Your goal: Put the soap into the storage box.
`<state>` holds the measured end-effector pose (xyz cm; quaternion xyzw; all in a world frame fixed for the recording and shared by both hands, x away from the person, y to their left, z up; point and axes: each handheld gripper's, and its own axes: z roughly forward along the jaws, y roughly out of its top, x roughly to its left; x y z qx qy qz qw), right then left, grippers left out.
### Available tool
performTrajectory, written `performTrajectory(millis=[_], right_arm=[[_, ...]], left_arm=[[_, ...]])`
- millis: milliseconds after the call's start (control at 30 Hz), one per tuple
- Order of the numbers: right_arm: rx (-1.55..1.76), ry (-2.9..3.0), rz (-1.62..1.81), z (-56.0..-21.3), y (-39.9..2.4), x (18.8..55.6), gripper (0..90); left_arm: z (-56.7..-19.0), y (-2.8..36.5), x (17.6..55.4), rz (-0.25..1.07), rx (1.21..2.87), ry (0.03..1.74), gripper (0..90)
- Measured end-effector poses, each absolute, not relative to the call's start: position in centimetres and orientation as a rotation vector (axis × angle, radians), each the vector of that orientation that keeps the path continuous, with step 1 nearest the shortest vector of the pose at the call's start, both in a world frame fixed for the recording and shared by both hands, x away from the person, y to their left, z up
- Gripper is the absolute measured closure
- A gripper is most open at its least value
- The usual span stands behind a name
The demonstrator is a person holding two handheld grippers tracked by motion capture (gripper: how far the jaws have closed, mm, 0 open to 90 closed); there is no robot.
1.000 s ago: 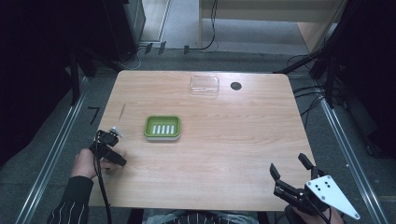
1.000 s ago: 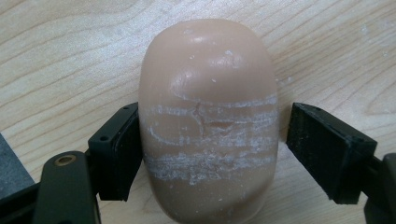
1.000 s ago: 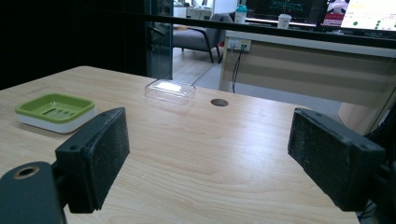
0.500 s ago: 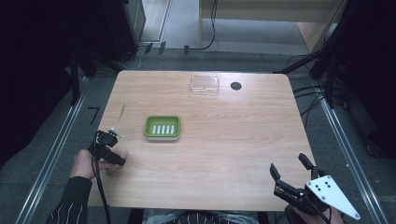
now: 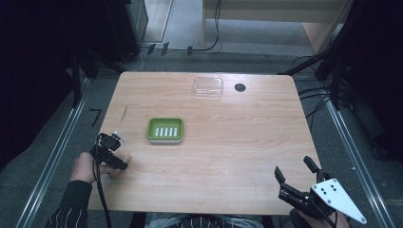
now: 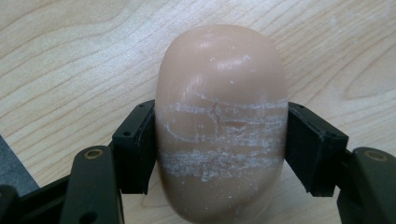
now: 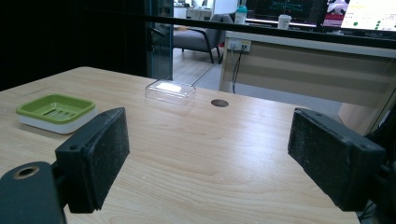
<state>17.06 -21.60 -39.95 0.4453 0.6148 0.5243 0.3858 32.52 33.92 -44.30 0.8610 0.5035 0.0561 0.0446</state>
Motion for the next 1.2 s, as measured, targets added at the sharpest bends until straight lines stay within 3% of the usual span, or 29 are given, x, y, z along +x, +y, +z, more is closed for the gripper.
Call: performTrajectory(millis=[1200], right_arm=[[1.135, 1.566, 1.332, -40.0, -21.6, 17.1, 13.3]], left_arm=[[-42.3, 31.1, 32.7, 0.154, 2.715, 1.308, 33.4]])
